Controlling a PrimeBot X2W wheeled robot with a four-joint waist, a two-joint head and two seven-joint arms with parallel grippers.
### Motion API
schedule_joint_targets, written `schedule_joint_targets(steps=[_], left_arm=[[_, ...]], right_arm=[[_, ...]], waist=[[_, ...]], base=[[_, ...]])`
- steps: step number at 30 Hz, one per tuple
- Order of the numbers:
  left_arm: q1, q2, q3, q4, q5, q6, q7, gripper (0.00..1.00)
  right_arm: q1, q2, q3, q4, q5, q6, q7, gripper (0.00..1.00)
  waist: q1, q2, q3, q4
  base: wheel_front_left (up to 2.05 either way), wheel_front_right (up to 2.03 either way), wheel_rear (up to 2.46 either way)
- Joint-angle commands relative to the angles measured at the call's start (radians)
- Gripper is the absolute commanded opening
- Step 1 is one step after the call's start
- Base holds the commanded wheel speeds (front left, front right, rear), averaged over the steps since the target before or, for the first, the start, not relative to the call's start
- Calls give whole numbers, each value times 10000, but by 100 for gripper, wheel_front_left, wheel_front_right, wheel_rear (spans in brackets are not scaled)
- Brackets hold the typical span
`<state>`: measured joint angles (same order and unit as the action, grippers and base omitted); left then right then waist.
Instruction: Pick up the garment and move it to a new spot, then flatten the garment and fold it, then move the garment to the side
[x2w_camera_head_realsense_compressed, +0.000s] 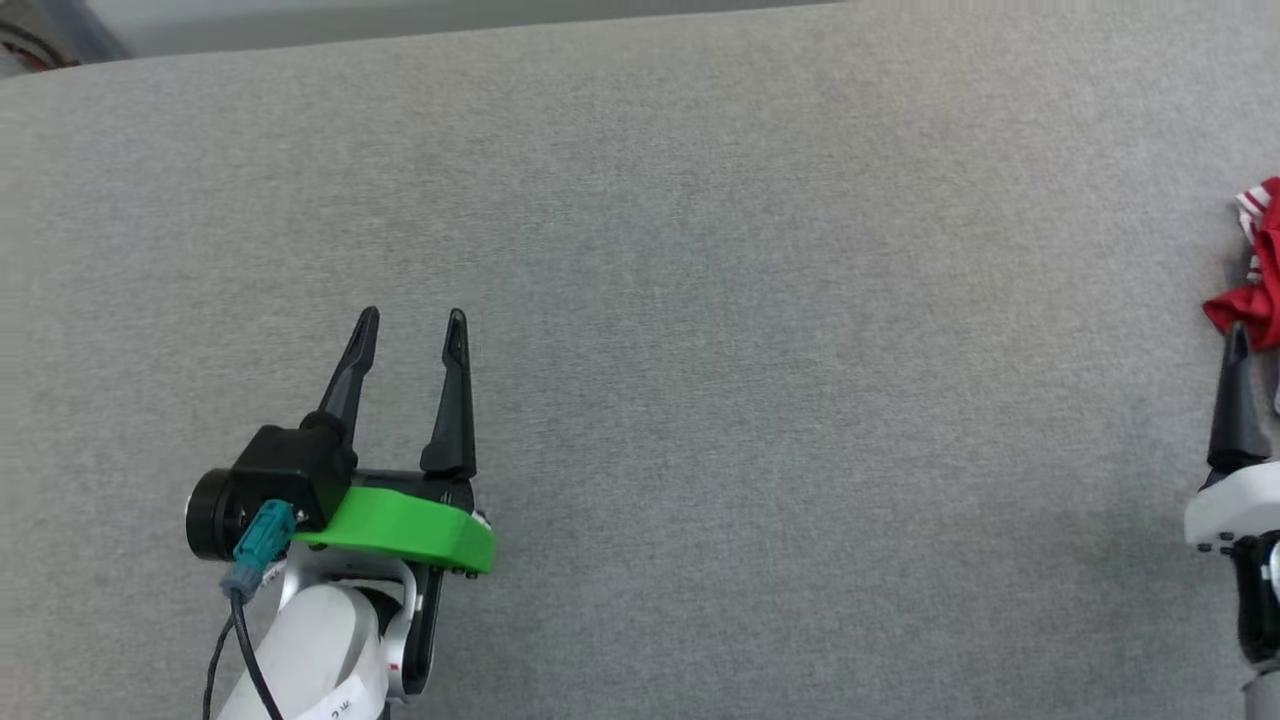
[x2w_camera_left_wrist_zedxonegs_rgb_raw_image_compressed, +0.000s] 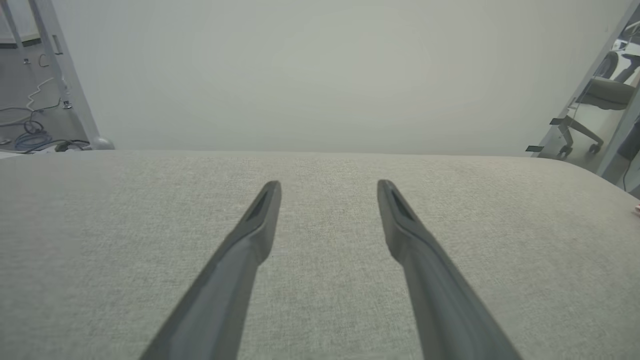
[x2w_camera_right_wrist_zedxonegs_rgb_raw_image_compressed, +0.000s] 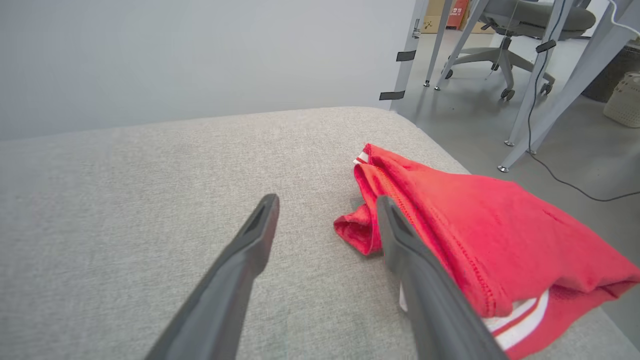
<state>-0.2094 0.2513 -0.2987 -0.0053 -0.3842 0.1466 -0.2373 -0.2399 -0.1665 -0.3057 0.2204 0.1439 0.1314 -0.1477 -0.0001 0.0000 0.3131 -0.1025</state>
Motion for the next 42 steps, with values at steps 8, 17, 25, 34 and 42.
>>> schedule_joint_targets(steps=[8, 17, 25, 34, 42], left_arm=[[644, -84, 235, 651, -276, 70, -162, 100], [1425, 47, 438, 1027, -418, 93, -204, 100], [1935, 84, 413, 1143, -553, 118, -192, 100], [2228, 153, 313, 1141, -585, 155, -150, 100], [2160, 233, 249, 1088, -540, 167, -154, 100]], right_arm=[[1495, 548, 1333, -2071, 174, -7, 710, 100], [2881, 805, 2516, -3542, 263, -7, 1260, 100], [3808, 974, 2717, -4403, 355, -7, 1550, 100], [4179, 1068, 2809, -4923, 283, -7, 1789, 100], [4254, 1107, 2802, -5046, 247, -7, 1836, 100]], waist=[[1, 0, -1415, 1370], [1, 0, -2305, 1316], [1, 0, -2662, 1085], [1, 0, -2933, 1011], [1, 0, -2899, 1014]], base=[[0, 0, 0], [0, 0, 0], [0, 0, 0], [0, 0, 0], [0, 0, 0]])
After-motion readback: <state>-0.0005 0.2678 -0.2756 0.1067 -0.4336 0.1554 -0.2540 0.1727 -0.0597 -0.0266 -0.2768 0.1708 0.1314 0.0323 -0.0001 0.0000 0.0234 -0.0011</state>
